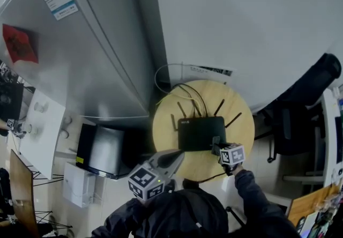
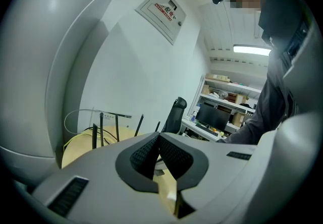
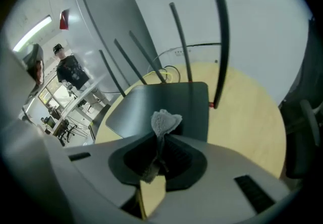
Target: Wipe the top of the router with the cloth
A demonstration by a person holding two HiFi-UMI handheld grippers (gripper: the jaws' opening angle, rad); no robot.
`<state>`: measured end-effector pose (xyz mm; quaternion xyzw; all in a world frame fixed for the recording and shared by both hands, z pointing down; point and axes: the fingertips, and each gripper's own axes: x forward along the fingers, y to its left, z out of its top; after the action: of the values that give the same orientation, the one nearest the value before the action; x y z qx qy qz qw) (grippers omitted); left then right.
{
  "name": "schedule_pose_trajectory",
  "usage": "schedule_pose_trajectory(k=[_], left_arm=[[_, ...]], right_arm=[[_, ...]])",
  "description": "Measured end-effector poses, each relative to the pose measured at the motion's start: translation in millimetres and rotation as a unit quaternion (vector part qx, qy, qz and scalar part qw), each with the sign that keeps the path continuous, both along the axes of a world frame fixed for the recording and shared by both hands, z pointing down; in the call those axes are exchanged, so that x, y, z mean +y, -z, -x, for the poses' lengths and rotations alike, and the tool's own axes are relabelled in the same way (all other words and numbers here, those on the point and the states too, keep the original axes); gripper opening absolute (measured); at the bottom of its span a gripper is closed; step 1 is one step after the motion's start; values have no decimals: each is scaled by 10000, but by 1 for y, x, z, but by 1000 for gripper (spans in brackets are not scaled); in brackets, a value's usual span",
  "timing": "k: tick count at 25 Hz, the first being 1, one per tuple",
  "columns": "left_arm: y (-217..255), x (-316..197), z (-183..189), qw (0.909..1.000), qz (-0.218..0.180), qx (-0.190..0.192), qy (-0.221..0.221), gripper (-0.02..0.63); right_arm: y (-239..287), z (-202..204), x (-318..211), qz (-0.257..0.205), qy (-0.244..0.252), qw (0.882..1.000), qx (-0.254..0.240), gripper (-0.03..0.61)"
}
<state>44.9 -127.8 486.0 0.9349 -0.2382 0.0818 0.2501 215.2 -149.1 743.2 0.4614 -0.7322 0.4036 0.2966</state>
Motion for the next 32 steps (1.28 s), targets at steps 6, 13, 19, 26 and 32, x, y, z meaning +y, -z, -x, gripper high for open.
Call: schedule_pose_trajectory(k=[6,13,19,26,32], left_arm=[[-1,-1,-9,10000,19,-27,-41,-6],[-4,-7,-18,10000,44,-55,64,-8],[-10,-16,-26,9996,133,-105,214,-8],[-20,-32,-38,9989,247,-178,351,-7],[-26,-40,-43,9987,301,-225,355,-6]], right_arm=[[0,-52,5,-11,-228,9996,145,72],[5,-58,0,-287,387,9983,314,72],[-11,-93,-25,-380,650,9950,659,72],[-47,-89,-45,-358,2365,9628,1254,71],[-53,-80,-50,-671,3506,9174,1760,71]])
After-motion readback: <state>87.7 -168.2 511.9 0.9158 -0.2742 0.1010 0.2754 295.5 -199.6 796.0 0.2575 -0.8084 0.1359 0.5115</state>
